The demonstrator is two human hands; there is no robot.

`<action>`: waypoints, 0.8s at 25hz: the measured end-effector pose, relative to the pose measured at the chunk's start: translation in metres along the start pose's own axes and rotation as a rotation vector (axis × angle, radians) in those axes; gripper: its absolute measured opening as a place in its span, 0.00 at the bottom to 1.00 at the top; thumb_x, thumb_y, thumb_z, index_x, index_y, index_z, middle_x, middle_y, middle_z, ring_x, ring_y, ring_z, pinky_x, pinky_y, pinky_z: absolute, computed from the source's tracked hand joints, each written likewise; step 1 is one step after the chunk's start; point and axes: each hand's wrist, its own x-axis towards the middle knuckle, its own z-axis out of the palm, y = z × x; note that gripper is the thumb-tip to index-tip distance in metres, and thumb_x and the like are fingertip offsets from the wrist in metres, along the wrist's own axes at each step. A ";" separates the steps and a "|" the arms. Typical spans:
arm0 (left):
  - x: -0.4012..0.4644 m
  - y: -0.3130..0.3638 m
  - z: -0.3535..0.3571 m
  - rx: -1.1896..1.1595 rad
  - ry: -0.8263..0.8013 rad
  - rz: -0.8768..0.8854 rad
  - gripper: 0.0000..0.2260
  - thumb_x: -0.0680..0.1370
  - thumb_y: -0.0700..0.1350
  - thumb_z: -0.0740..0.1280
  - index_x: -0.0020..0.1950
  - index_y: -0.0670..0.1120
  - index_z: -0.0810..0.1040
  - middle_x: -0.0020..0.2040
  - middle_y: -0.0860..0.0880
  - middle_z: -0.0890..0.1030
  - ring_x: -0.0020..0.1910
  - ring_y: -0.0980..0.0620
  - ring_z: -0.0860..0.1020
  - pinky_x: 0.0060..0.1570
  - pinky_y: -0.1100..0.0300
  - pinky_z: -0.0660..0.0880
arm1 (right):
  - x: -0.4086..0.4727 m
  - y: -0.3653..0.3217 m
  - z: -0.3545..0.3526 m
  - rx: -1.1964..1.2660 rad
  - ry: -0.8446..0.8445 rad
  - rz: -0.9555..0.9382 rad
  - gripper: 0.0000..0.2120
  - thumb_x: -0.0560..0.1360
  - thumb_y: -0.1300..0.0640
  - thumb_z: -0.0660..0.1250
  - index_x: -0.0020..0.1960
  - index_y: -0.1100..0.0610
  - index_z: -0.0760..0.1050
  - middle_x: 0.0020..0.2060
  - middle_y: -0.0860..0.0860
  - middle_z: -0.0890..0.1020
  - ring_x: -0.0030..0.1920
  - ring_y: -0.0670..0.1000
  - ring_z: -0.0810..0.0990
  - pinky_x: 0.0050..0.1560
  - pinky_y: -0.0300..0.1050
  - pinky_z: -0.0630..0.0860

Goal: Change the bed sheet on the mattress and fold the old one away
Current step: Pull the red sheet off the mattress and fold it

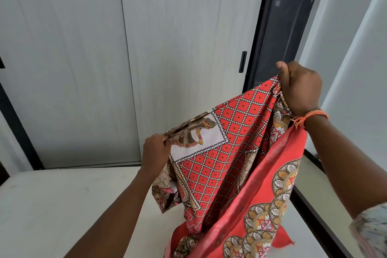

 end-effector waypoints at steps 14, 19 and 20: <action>0.010 0.068 -0.037 -0.466 -0.002 0.003 0.11 0.85 0.47 0.56 0.54 0.44 0.77 0.42 0.51 0.80 0.38 0.57 0.78 0.31 0.70 0.70 | -0.013 0.005 0.009 -0.235 -0.156 0.141 0.21 0.82 0.45 0.55 0.48 0.58 0.79 0.43 0.61 0.81 0.40 0.64 0.79 0.36 0.48 0.70; 0.012 0.129 -0.034 -0.477 -0.168 0.372 0.09 0.83 0.43 0.61 0.56 0.43 0.80 0.42 0.50 0.82 0.39 0.53 0.79 0.39 0.60 0.72 | -0.080 -0.087 0.034 0.629 -0.463 -0.006 0.20 0.82 0.43 0.55 0.61 0.51 0.79 0.55 0.52 0.84 0.54 0.51 0.82 0.54 0.49 0.79; 0.013 0.132 -0.038 -0.522 -0.239 0.394 0.09 0.83 0.42 0.61 0.57 0.43 0.80 0.43 0.50 0.83 0.41 0.53 0.80 0.40 0.59 0.73 | -0.088 -0.094 0.033 0.907 -0.592 0.020 0.21 0.82 0.45 0.54 0.68 0.53 0.73 0.58 0.53 0.82 0.58 0.50 0.81 0.59 0.48 0.77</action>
